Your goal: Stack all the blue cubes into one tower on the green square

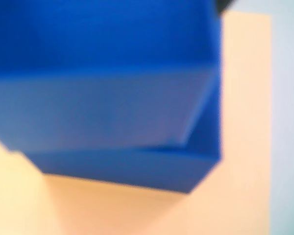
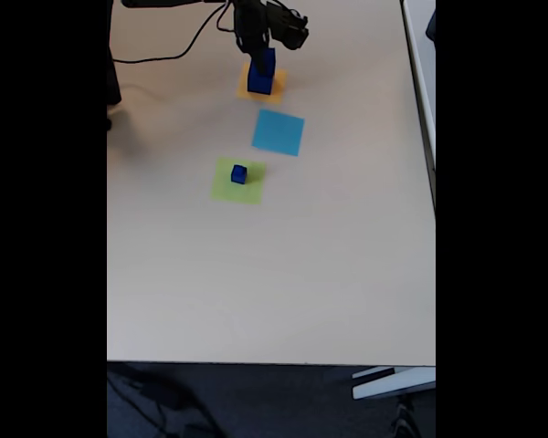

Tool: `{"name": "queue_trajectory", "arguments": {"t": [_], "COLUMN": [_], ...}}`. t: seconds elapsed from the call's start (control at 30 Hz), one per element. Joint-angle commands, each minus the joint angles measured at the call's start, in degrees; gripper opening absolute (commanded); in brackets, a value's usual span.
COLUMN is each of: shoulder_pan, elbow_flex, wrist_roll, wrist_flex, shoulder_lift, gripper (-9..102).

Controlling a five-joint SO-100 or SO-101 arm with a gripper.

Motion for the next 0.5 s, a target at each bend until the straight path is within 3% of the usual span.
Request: {"name": "queue_trajectory", "arguments": {"t": [0.0,0.47], "shoulder_pan": [1.7,9.3], "elbow_flex": [-1.8,-7.2], "wrist_roll": [-2.5,-11.3], "wrist_flex": [0.3,1.8], "shoulder_lift": [5.5,5.0], "gripper": [6,5]}}
